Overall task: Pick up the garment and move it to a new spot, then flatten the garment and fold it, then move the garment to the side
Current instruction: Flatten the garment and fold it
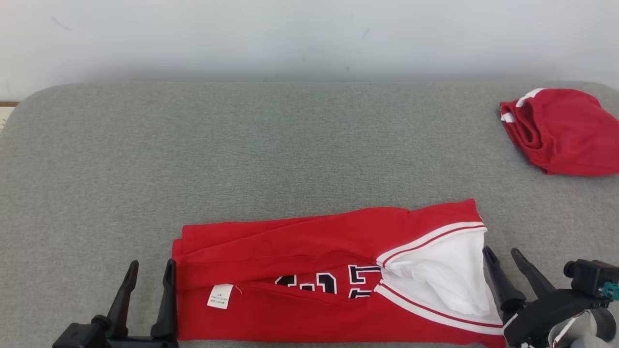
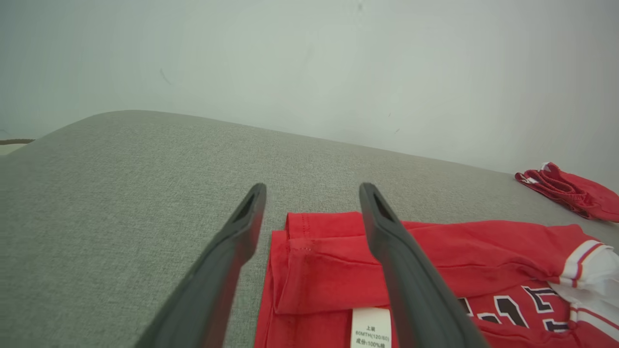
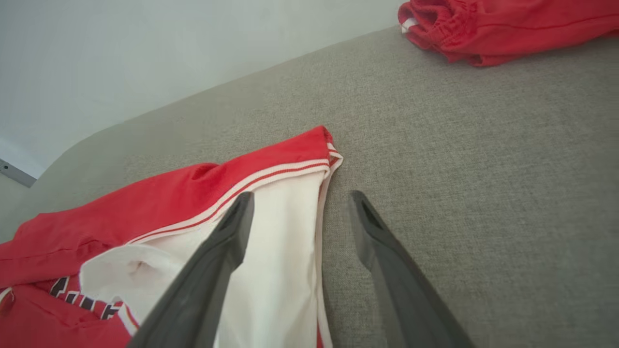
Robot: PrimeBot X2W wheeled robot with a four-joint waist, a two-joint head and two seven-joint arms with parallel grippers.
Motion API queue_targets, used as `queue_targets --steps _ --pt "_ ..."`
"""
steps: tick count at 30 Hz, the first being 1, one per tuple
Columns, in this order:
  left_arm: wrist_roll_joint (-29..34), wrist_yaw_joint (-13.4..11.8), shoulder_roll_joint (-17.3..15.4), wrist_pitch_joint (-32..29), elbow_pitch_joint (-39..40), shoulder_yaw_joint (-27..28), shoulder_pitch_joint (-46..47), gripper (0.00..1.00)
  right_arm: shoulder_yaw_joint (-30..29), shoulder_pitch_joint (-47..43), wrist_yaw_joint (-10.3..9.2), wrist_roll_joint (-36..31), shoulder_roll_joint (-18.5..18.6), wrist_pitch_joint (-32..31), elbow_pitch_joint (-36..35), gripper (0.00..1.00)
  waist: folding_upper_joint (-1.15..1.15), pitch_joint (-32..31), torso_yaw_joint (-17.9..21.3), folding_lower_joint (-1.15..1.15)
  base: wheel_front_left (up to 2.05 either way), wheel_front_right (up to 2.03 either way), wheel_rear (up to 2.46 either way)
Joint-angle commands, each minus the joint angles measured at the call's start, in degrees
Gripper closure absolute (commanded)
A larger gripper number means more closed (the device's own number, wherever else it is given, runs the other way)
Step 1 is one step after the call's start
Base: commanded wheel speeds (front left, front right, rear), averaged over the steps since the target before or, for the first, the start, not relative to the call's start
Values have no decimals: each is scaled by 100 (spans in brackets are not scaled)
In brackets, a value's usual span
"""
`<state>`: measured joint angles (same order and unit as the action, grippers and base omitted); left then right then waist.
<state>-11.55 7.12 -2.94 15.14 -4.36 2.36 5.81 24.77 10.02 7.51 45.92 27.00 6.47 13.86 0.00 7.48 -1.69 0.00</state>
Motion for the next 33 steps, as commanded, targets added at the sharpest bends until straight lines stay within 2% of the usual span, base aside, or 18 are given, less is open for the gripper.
queue_targets --steps 1,11,17,19,20,26,33 --pt "-23 -15 0 -1 20 -18 -117 0 -44 14 -5 -147 -30 -53 87 0 0 -34 -42 0 0 0 0" --pt "-108 -115 2 -1 67 -64 -120 0 -266 73 -5 -408 -547 -686 771 0 0 -13 -204 0 0 0 0" --pt "-118 -129 1 -1 36 -77 -87 0 -159 208 -5 -519 -669 -871 1092 0 0 -6 -243 0 0 0 0" --pt "-124 -127 1 -1 30 -71 -83 0 -139 264 -5 -541 -678 -879 1159 88 0 -14 -254 0 0 0 0" --pt "-123 -126 2 -1 27 -66 -87 0 -132 293 -5 -562 -682 -866 1188 100 0 -17 -257 0 0 0 0" --pt "-126 -146 3 -1 37 -32 -155 0 -161 419 -6 -543 -601 -746 1268 100 0 -44 -248 0 0 0 0" --pt "-133 -197 3 -1 79 -6 -230 0 -529 477 -6 -526 -269 -541 1336 100 0 -90 -169 0 0 0 0"
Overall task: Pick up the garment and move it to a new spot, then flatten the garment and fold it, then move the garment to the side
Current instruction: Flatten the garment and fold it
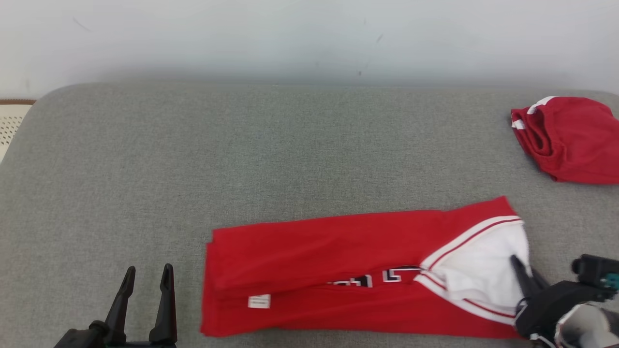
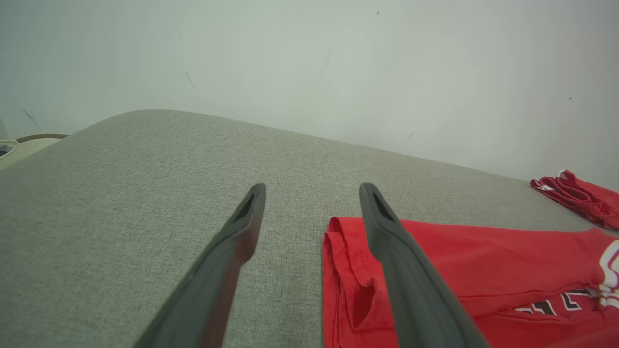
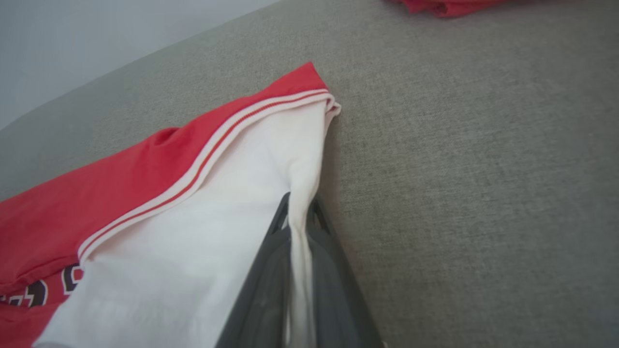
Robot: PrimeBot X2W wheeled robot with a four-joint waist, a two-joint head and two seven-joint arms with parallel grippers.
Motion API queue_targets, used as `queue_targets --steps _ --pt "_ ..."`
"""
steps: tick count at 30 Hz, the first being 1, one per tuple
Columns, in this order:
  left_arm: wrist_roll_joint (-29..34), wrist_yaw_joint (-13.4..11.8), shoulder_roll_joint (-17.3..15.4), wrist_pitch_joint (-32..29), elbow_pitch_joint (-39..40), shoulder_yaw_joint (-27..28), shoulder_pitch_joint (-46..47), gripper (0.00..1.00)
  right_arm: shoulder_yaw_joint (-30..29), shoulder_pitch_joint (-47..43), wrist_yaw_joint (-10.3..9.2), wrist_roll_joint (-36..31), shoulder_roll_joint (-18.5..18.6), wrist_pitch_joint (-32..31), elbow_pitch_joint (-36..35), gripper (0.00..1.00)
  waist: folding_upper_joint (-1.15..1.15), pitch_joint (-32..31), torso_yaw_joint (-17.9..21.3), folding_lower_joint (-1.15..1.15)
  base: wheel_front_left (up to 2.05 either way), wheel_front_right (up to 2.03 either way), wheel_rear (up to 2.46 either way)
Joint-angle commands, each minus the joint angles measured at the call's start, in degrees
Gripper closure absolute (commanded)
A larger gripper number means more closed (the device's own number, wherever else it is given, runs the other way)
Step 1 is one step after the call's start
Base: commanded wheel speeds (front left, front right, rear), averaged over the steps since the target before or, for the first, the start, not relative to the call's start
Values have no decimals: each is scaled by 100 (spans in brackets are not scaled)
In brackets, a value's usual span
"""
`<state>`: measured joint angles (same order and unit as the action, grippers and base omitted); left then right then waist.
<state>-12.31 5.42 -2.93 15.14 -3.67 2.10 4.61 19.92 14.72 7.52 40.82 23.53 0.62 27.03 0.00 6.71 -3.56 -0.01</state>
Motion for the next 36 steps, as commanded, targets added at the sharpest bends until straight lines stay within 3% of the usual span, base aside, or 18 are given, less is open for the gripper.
queue_targets --steps 1,9,27,36 --pt "-64 -35 1 -1 11 20 -123 0 -124 -4 -7 -32 133 63 24 100 0 -27 33 1 0 0 0" --pt "-121 -81 2 -1 -11 56 -236 0 -338 -119 -7 120 271 -56 -431 100 0 -174 210 1 0 0 0" --pt "-171 -95 0 -1 -41 -26 -307 0 625 -346 -5 1101 37 -1150 -3164 100 0 -405 190 1 0 0 0" --pt "-231 -126 1 -1 -87 -202 -205 0 1183 -42 -5 891 -332 -1346 -3152 100 0 -346 -134 1 0 0 0"
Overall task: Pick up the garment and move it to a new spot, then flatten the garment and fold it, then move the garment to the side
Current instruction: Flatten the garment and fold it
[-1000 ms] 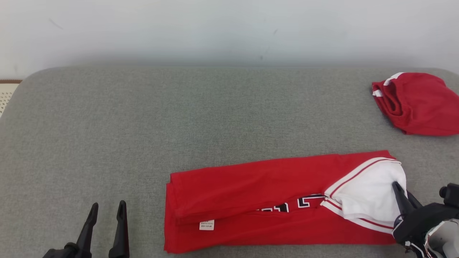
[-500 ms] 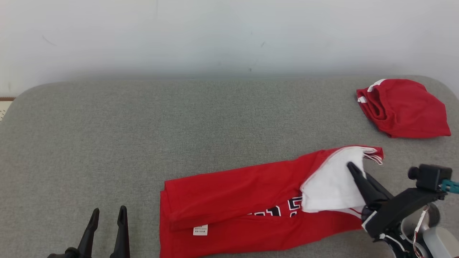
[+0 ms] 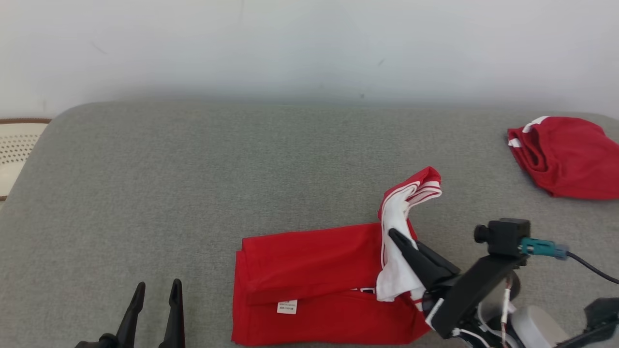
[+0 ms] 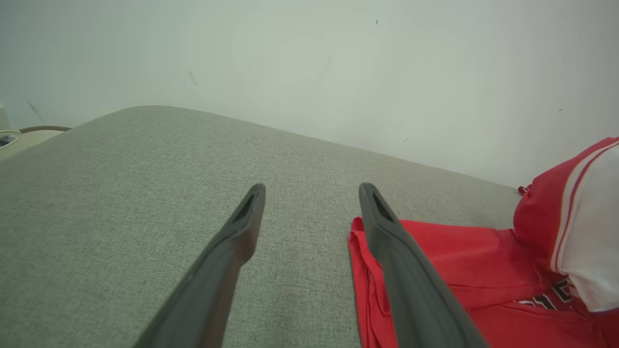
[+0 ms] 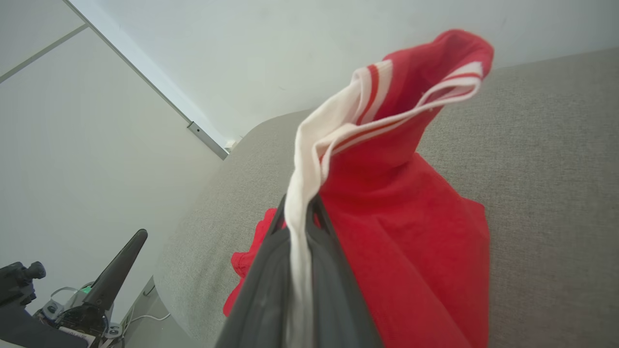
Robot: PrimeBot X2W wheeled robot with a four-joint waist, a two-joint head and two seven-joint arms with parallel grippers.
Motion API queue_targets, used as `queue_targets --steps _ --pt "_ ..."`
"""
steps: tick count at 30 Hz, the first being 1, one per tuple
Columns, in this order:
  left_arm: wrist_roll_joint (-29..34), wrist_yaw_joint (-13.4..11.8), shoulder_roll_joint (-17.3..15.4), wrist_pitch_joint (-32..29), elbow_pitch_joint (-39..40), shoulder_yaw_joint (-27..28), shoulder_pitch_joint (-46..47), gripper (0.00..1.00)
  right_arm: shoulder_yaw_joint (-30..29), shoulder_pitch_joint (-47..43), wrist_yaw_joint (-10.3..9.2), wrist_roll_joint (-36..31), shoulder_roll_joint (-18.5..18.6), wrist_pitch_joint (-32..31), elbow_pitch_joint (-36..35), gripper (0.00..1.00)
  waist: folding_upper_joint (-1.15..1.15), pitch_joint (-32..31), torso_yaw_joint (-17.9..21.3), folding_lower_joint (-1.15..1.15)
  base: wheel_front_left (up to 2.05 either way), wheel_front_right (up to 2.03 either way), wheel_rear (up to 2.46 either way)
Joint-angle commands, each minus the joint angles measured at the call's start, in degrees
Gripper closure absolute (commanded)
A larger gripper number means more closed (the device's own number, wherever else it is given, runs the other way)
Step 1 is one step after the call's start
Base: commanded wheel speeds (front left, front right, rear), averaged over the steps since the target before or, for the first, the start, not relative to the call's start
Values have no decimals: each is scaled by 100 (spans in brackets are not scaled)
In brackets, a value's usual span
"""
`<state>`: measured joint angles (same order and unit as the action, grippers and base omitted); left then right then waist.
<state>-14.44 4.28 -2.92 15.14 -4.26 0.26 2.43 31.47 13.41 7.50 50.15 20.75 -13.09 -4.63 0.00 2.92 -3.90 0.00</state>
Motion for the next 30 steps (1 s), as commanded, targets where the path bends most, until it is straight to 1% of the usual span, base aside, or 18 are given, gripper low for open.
queue_targets --steps 1,7,14,21,29,30 --pt "-18 -12 0 -1 -29 -18 12 0 28 90 -3 -42 -54 25 14 100 0 33 -100 0 0 0 0" --pt "-74 -24 0 -1 -89 -194 127 0 365 374 -2 -172 -403 63 321 100 0 89 -354 0 0 0 0" --pt "-150 -34 -2 -1 -177 -365 234 0 667 527 -2 -127 -641 141 683 100 0 143 -612 0 0 0 0" --pt "-226 -63 -2 -1 -223 -443 297 0 874 720 -2 -109 -1009 358 1238 100 0 209 -772 0 0 0 0" --pt "-275 -84 -1 -1 -316 -534 374 0 1099 1012 -2 -78 -1205 625 2015 100 0 249 -920 0 0 0 0" --pt "-287 -80 -1 -1 -320 -537 384 0 1112 1060 -2 -95 -1218 670 2104 83 0 250 -931 0 0 0 0"
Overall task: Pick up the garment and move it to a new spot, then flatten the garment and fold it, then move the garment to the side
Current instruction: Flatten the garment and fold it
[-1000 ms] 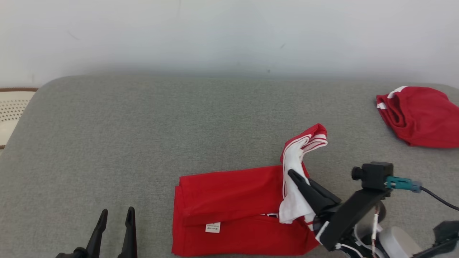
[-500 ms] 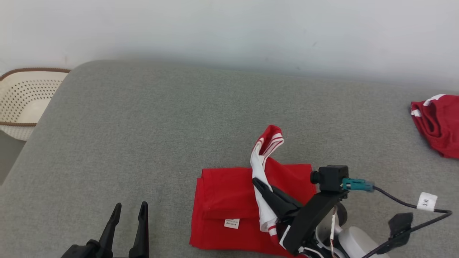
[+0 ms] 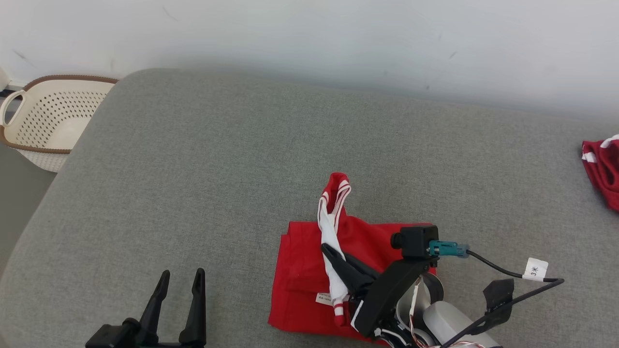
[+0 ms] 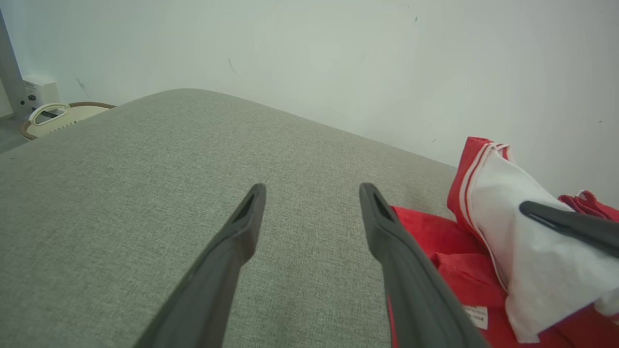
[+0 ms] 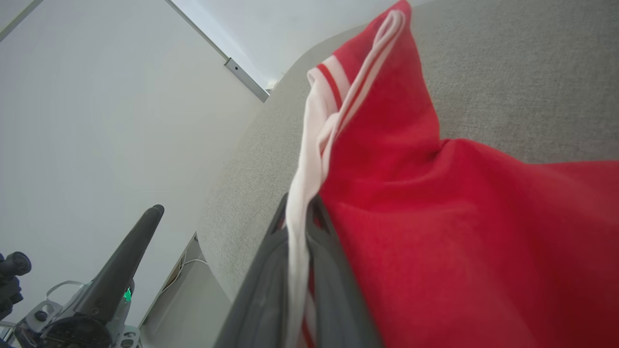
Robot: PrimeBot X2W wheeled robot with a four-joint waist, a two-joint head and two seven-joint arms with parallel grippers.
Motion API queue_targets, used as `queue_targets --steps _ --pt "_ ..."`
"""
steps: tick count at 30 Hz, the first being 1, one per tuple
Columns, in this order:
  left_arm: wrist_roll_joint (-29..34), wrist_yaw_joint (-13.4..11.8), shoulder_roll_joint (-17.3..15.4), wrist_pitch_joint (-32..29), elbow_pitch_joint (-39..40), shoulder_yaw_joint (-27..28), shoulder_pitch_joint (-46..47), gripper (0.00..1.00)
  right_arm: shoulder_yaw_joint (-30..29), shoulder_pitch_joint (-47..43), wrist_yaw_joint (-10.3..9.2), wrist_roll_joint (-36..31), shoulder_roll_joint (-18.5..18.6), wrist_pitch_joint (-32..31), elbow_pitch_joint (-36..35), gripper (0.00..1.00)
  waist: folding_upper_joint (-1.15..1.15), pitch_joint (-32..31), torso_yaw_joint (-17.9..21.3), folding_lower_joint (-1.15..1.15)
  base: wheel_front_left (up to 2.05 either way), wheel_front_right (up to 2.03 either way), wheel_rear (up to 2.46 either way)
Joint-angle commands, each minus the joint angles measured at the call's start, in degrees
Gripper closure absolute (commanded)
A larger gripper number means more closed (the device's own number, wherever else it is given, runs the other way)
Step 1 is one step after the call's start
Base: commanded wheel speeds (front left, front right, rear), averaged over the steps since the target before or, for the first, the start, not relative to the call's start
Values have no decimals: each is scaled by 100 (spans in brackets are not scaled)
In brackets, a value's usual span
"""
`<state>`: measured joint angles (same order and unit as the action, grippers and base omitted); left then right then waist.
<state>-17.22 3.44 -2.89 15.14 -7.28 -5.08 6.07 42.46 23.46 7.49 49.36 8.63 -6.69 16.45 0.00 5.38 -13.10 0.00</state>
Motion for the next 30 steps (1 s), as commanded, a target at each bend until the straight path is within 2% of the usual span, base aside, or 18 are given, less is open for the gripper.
queue_targets --steps 1,2,3,11,18,25,30 --pt "-17 3 -4 -1 -24 0 25 0 26 94 -1 -21 -30 94 43 58 0 6 -21 0 0 0 0" --pt "-20 1 -3 -1 -32 8 25 0 36 107 -1 29 -59 150 66 13 0 8 -26 0 0 0 0" --pt "-20 0 -4 -1 -39 18 22 0 42 118 -1 83 -61 194 97 0 0 9 -28 0 0 0 0" --pt "51 -9 -3 -1 7 173 -85 0 -143 271 -1 320 317 823 -454 0 0 -35 105 0 0 0 0" --pt "116 -26 -4 -1 98 213 -153 0 -591 71 -1 -20 792 1075 -606 0 0 -56 209 0 0 0 0" --pt "160 -40 -4 -1 181 282 -173 0 -1233 -393 -1 -435 1204 758 -447 0 0 -32 303 0 0 0 0" --pt "200 -18 -3 -1 210 362 -169 0 -1354 -716 -1 -621 1216 319 -400 0 0 15 368 0 0 0 0"
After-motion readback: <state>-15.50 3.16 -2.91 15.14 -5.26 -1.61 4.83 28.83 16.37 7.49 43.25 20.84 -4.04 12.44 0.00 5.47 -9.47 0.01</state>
